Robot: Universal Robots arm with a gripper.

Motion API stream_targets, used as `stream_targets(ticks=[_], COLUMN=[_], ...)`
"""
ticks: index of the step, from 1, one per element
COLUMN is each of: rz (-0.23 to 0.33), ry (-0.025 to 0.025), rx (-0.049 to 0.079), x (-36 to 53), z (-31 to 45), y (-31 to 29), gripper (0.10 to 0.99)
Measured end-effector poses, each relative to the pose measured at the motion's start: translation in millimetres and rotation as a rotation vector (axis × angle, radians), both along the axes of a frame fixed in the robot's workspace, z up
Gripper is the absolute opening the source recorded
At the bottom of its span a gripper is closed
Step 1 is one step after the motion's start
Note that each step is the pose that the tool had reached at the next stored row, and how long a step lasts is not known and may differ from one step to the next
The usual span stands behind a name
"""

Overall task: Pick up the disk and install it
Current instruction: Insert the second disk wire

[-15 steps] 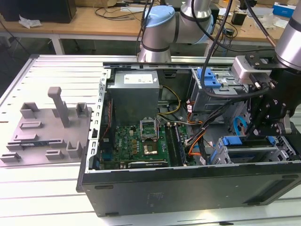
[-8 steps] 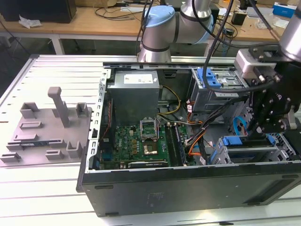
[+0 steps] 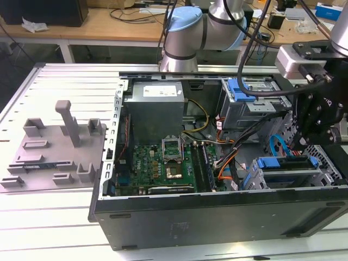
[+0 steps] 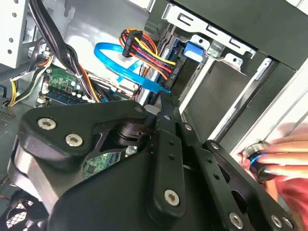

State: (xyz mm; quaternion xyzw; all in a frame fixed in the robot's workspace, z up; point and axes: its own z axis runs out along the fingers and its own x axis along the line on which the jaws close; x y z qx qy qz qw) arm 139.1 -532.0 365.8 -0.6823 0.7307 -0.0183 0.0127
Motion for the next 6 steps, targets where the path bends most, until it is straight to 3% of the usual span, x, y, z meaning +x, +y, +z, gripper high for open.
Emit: stream_targets(ticks=[6], rz=[0.0], ry=[0.0001], rx=[0.0], x=[0.0], z=[0.0], y=[0.2], gripper=[0.106])
